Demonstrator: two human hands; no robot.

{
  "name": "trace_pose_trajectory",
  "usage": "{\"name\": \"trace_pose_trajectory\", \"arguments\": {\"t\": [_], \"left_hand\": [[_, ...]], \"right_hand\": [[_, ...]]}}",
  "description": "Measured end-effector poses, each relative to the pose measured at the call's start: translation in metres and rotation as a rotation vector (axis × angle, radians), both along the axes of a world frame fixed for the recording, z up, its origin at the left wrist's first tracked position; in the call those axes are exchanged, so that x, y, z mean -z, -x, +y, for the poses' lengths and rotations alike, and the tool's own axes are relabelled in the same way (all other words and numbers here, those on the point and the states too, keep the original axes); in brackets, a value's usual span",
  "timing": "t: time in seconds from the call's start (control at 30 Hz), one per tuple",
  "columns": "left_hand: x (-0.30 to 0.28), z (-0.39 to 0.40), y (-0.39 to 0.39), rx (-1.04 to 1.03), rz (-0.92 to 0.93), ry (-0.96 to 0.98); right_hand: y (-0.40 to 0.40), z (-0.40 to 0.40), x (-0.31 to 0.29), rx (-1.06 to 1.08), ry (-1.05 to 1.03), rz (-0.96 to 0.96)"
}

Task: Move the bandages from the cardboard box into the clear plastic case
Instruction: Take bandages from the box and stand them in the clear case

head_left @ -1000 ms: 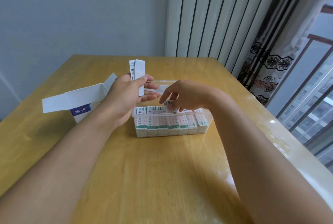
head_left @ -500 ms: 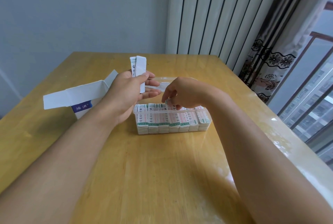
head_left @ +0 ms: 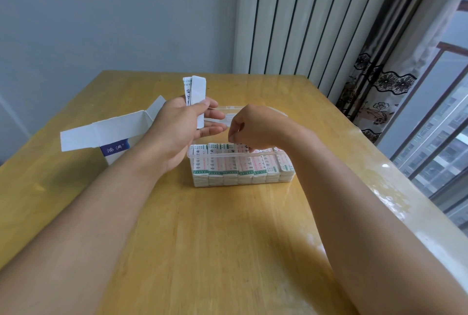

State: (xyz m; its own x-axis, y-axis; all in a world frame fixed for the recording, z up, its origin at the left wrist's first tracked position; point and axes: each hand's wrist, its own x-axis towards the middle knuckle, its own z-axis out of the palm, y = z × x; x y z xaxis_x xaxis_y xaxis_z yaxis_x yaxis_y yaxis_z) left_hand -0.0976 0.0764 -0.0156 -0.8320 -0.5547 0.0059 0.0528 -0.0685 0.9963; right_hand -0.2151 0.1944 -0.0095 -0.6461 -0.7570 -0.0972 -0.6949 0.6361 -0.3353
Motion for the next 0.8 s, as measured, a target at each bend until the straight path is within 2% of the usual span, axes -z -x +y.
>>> {"name": "trace_pose_trajectory", "arguments": {"t": [0.8], "left_hand": [[-0.0007,0.0006,-0.0003,-0.009,-0.009,0.004]], "right_hand": [[0.0020,0.0003,0.0012,0.058,-0.041,0.035]]}}
